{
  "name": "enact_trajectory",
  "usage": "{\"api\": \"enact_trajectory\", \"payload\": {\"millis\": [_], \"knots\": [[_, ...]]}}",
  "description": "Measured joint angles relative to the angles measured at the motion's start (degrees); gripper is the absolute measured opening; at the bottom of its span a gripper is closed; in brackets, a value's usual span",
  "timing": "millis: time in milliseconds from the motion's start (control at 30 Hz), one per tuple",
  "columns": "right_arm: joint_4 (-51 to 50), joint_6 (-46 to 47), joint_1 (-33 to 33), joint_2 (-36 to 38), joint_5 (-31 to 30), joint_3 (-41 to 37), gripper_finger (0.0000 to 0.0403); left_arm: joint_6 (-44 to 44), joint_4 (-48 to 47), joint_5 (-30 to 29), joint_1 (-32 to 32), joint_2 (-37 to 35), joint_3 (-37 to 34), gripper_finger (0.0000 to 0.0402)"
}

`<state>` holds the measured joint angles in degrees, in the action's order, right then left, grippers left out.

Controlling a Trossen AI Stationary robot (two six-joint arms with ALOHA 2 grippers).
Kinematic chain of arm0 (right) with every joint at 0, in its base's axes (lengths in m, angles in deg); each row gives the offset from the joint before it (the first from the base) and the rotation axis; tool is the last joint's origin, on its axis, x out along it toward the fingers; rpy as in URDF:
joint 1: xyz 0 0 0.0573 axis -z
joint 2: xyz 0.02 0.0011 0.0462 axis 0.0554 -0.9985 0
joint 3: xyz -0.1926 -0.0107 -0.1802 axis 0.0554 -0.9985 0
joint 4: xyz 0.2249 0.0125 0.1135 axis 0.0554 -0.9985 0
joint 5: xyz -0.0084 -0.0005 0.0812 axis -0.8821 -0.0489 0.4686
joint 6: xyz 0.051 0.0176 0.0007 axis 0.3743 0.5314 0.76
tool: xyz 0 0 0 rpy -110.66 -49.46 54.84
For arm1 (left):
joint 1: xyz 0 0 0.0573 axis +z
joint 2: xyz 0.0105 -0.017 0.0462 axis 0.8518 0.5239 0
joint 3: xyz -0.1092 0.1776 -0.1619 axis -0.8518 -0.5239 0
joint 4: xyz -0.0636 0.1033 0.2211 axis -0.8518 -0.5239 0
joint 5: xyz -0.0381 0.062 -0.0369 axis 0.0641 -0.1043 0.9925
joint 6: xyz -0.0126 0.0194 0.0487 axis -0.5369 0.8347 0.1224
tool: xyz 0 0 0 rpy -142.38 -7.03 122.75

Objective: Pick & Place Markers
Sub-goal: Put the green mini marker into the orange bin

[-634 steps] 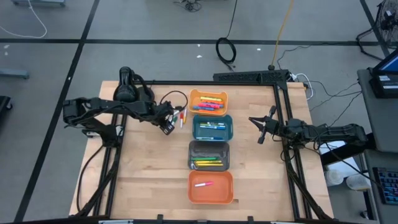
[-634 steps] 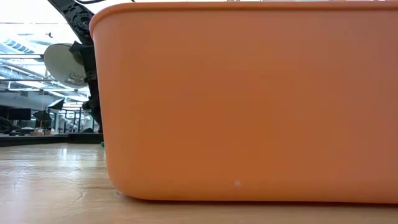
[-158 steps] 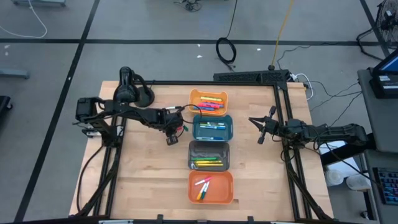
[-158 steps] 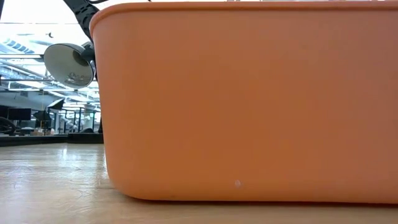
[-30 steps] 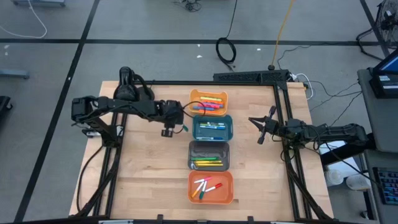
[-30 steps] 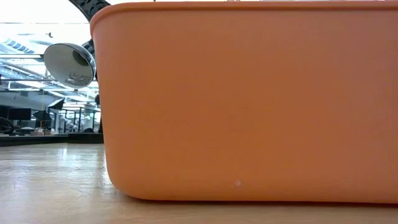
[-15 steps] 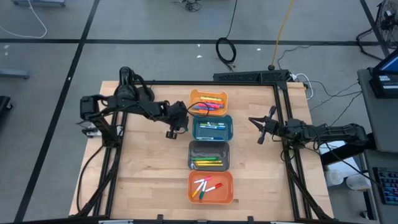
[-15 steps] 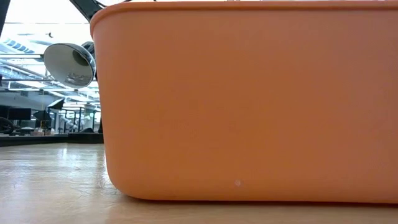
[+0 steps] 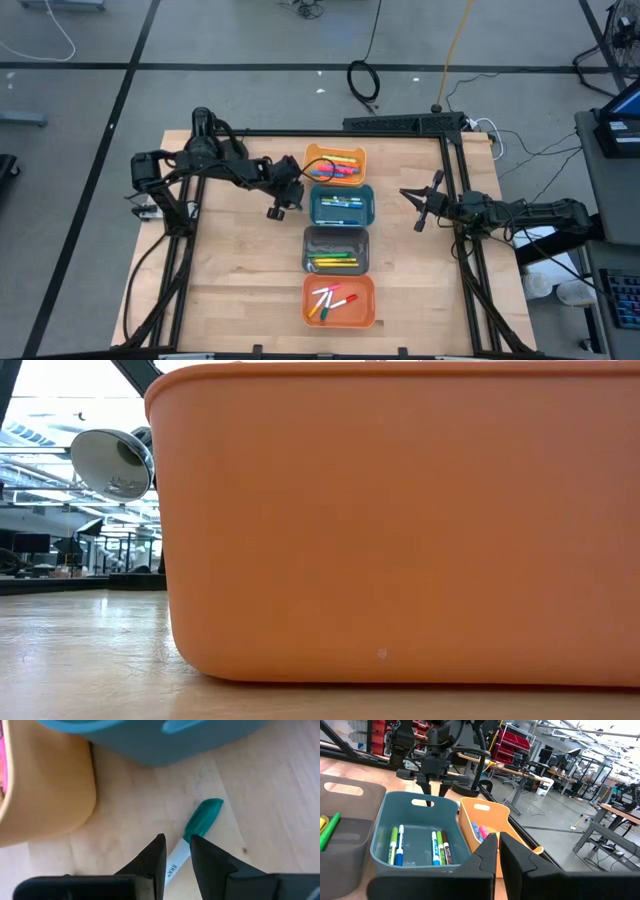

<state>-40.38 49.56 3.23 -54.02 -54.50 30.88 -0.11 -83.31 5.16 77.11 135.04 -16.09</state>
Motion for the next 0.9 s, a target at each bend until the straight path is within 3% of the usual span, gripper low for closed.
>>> {"api": "enact_trajectory", "payload": {"millis": [233,700,900], "knots": [[0.02,0.01,0.00,0.00,0.00,0.02,0.0011,0.34,-1.18,5.53,1.31,0.00,0.00,0.0093],[0.02,0.00,0.00,0.01,0.00,0.02,0.0011,3.42,-2.61,4.76,3.22,0.00,0.02,0.0093],[0.02,0.02,0.00,0.00,0.00,0.02,0.0011,3.86,-2.15,7.15,3.26,1.34,0.04,0.0093]]}}
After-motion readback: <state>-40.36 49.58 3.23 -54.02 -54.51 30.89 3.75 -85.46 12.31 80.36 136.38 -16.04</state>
